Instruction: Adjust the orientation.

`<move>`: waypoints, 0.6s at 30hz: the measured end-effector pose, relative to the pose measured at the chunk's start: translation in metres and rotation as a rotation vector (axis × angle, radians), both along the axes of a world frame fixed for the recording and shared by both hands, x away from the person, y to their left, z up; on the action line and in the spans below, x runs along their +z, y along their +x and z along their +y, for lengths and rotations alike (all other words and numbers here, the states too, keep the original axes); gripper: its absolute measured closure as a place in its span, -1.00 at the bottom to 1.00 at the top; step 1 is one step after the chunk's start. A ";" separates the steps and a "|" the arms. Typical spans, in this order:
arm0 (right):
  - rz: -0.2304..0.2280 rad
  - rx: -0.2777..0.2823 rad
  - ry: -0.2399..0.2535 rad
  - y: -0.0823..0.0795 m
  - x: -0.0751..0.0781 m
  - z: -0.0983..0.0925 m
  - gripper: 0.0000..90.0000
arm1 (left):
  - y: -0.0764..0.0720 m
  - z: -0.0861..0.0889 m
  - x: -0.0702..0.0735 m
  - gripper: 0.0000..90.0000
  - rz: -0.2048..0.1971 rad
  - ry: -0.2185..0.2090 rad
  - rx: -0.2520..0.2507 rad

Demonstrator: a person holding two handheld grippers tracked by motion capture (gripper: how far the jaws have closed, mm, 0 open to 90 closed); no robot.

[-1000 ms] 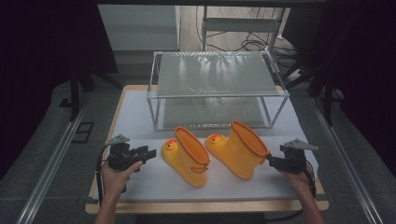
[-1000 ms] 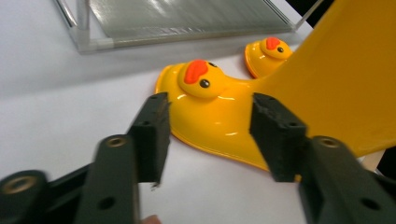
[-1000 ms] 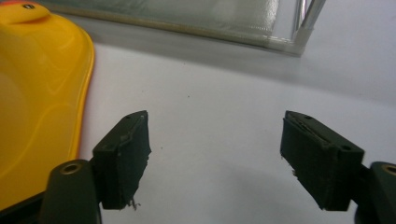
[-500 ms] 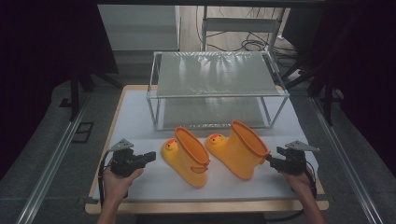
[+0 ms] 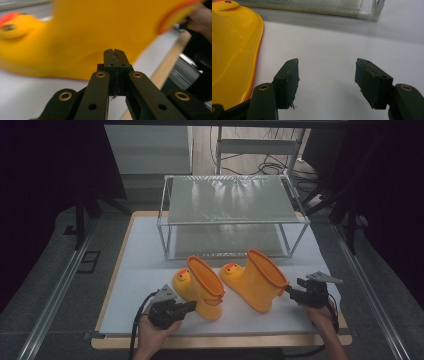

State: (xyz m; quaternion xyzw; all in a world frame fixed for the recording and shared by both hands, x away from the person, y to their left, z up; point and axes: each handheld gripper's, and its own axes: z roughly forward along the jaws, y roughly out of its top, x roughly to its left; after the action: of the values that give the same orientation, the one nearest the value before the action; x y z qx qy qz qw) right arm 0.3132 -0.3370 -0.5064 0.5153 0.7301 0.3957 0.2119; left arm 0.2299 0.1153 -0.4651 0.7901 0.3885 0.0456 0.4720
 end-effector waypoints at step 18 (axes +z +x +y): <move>0.001 -0.033 0.016 0.000 0.000 -0.005 -0.18 | -0.015 -0.090 -0.018 0.99 -0.177 0.134 0.022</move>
State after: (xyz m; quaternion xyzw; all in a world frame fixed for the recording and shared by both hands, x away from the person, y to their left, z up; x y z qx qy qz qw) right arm 0.3130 -0.3416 -0.5062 0.5292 0.7182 0.3978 0.2141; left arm 0.2147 0.0251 -0.4830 0.8086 0.3499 0.1462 0.4499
